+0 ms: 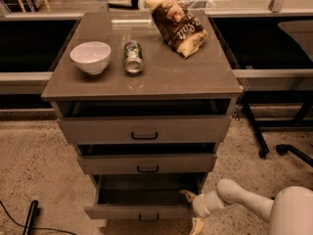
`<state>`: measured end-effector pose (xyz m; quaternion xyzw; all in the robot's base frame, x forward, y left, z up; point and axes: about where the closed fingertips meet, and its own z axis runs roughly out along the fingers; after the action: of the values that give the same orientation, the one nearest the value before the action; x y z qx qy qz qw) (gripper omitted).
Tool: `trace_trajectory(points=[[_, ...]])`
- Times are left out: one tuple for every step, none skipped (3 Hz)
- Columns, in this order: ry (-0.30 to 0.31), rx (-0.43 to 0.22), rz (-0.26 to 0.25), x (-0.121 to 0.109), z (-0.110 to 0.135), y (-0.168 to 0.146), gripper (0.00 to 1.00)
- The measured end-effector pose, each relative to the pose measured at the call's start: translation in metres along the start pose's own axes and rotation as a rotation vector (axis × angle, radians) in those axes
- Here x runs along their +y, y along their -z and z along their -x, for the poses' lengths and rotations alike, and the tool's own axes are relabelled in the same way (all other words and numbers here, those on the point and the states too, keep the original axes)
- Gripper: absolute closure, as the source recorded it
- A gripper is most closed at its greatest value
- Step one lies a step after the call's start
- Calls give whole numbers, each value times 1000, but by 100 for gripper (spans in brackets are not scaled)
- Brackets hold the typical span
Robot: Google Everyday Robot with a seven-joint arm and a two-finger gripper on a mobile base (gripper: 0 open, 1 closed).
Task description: Open bottom drawer
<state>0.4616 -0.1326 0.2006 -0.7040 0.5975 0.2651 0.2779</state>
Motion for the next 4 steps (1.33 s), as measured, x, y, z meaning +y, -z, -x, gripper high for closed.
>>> trace_trajectory(points=[[0,0,0,0,0,0,0],[-55,-2,20,0,-16,-4,0],[-84,53,50,2,-28,-2,15],[-57,112,89,16,-17,0,39]])
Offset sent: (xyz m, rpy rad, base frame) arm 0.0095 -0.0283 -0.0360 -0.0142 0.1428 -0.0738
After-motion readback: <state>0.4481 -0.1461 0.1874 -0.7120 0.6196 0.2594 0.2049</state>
